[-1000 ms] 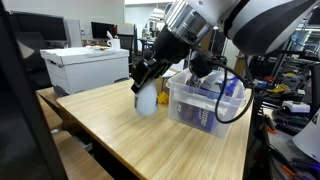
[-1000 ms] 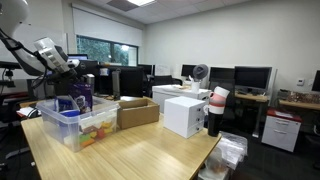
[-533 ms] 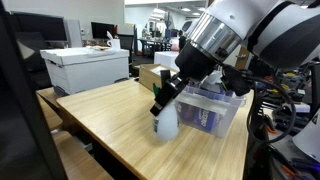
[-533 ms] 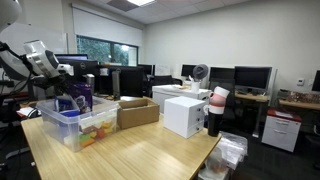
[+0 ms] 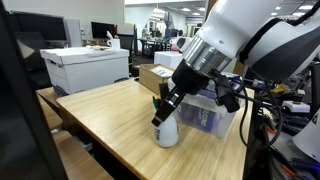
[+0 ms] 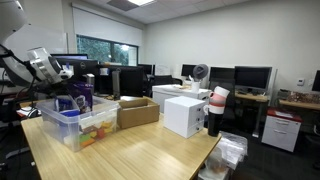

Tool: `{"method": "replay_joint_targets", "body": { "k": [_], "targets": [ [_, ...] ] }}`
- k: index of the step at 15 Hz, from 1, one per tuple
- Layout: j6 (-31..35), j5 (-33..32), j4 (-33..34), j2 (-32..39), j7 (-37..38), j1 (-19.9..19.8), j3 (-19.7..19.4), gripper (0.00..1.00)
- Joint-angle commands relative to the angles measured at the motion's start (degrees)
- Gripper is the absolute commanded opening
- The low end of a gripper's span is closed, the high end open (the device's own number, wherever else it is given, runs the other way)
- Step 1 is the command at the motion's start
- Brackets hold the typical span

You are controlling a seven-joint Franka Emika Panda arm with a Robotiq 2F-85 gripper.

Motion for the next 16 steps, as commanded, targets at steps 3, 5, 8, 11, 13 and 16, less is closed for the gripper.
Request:
{"method": "replay_joint_targets", "body": {
  "k": [3, 5, 8, 11, 13, 16],
  "targets": [
    [1.52, -5.10, 3.60, 3.73, 2.66, 1.12, -2.09, 0.35],
    [1.37, -2.79, 3.27, 3.59, 0.85, 0.07, -0.82, 0.35],
    [0.76, -1.57, 2.66, 2.29, 0.08, -0.35, -0.23, 0.35],
    [0.47, 2.03, 1.52, 1.39, -2.28, -1.77, 1.86, 0.90],
    [0.27, 7.36, 0.29, 0.37, -5.79, -3.69, 5.08, 0.98],
    [-2.93, 21.50, -1.92, -2.23, -16.89, -10.60, 14.94, 1.00]
  ]
}}
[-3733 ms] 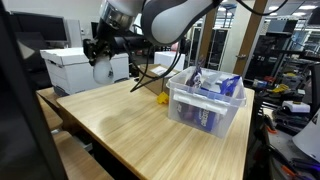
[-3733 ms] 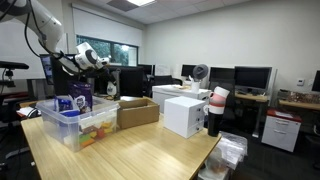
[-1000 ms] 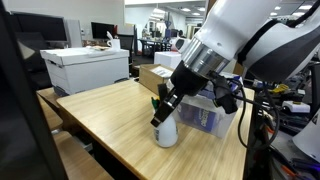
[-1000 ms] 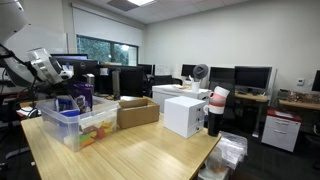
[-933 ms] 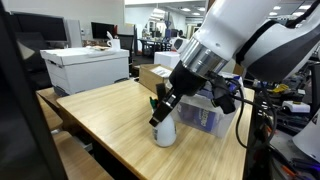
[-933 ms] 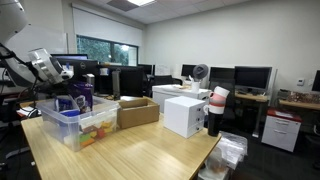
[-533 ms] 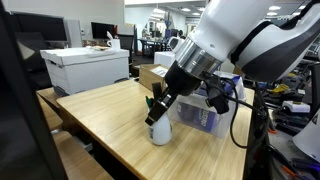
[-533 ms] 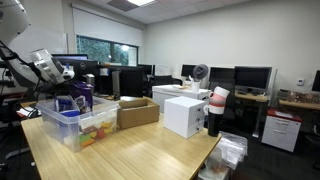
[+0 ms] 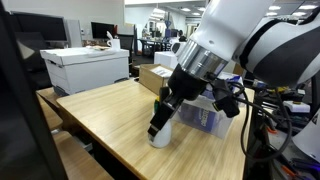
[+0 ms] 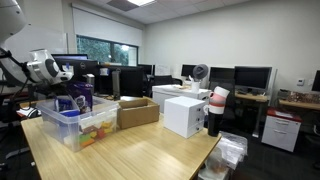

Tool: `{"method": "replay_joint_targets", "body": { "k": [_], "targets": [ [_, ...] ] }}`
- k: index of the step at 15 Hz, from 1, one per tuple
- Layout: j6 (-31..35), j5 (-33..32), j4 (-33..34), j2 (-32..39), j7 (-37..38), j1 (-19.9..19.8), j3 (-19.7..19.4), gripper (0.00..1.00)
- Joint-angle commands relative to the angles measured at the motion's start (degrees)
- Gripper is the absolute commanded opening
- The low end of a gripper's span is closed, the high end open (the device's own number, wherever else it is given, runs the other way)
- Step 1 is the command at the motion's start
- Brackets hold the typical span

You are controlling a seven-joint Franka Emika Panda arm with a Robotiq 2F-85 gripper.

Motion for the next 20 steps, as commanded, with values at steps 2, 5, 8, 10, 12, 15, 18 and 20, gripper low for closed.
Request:
{"method": "replay_joint_targets", "body": {
  "k": [2, 5, 8, 10, 12, 15, 18, 20],
  "targets": [
    [-8.29, 15.33, -0.54, -5.27, -14.89, -12.33, 14.59, 1.00],
    [-20.67, 20.36, 7.72, -5.99, -25.09, -22.00, 22.72, 1.00],
    [-32.48, 25.68, 14.08, -4.23, -35.36, -27.34, 27.36, 1.00],
    [-41.63, 28.39, 18.89, -2.61, -41.93, -30.72, 29.97, 1.00],
    [-46.39, 30.76, 21.82, -1.30, -48.07, -32.73, 31.49, 1.00],
    [-48.86, 33.29, 24.52, 0.48, -57.90, -35.04, 33.22, 1.00],
    [-49.83, 34.96, 26.11, 2.28, -66.58, -36.68, 34.53, 1.00],
    [-50.87, 35.27, 27.14, 3.46, -71.03, -37.44, 35.15, 1.00]
  ]
}}
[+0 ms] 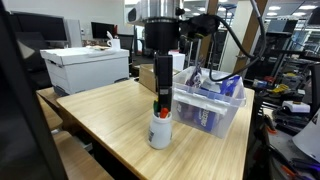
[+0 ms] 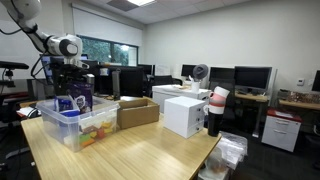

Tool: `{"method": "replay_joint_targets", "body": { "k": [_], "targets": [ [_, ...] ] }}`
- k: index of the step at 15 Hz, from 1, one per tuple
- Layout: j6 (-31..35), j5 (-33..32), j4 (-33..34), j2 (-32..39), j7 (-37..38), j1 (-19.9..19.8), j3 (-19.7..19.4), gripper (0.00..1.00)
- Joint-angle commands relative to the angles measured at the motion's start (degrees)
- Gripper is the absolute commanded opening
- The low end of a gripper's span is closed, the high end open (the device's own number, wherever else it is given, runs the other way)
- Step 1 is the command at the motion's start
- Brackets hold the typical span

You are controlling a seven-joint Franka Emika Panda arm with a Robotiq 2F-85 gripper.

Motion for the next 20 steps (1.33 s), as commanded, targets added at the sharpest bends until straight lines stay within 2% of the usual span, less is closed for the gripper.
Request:
{"method": "replay_joint_targets", "body": {
  "k": [1, 6, 11, 17, 18, 19, 20],
  "targets": [
    [-2.40, 1.74, 2.58, 2.61, -9.65, -2.50, 2.22, 1.00],
    [-2.60, 0.77, 4.36, 5.89, -14.54, -2.97, 3.55, 1.00],
    [-2.60, -4.93, 5.03, 8.37, -10.49, -1.05, 2.96, 1.00],
    [-1.93, -9.47, 5.04, 9.72, -9.01, -0.22, 2.81, 1.00],
    [-2.19, -10.01, 5.19, 9.81, -9.05, -0.14, 2.80, 0.75],
    [-2.27, -10.92, 5.27, 9.82, -8.96, 0.04, 2.73, 0.74],
    [-2.43, -11.71, 5.43, 9.88, -8.86, 0.19, 2.71, 0.65]
  ]
}}
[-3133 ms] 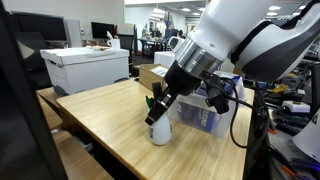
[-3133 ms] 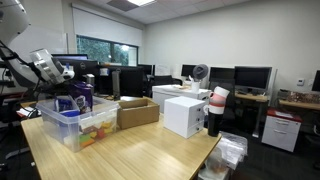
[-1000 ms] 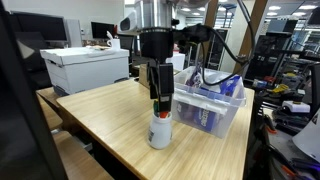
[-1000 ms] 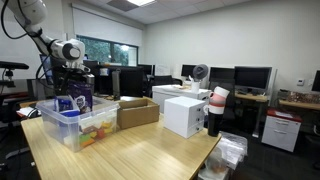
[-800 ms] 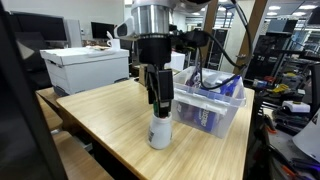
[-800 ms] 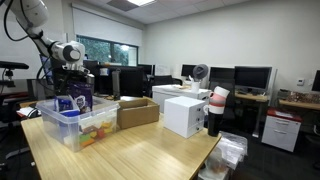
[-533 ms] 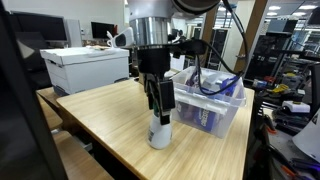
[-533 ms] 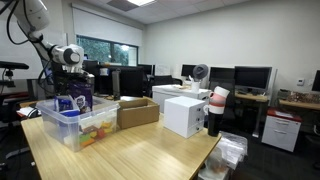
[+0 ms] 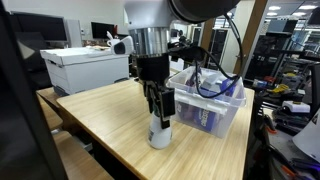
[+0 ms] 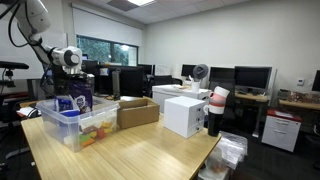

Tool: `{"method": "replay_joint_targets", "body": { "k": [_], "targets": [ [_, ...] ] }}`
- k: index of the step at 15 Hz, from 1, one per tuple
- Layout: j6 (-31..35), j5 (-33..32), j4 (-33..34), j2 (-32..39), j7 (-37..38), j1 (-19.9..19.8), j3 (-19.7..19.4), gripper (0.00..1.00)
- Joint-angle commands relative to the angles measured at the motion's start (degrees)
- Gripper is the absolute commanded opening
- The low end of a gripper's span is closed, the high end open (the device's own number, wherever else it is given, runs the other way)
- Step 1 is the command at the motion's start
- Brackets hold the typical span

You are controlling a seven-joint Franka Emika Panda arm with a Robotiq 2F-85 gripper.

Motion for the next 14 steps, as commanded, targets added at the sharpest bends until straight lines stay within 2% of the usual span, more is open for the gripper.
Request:
{"method": "replay_joint_targets", "body": {
  "k": [1, 4, 5, 14],
  "targets": [
    [-1.47, -3.01, 1.21, 0.60, 2.10, 0.80, -0.14, 0.59],
    [-2.15, -4.34, 1.60, 0.85, 3.41, 1.39, -0.27, 0.38],
    [-2.57, -4.75, 1.92, 0.91, 3.85, 1.52, -0.31, 0.35],
    [-7.69, -9.43, 5.90, 1.86, 12.03, 3.70, -1.83, 0.34]
  ]
}}
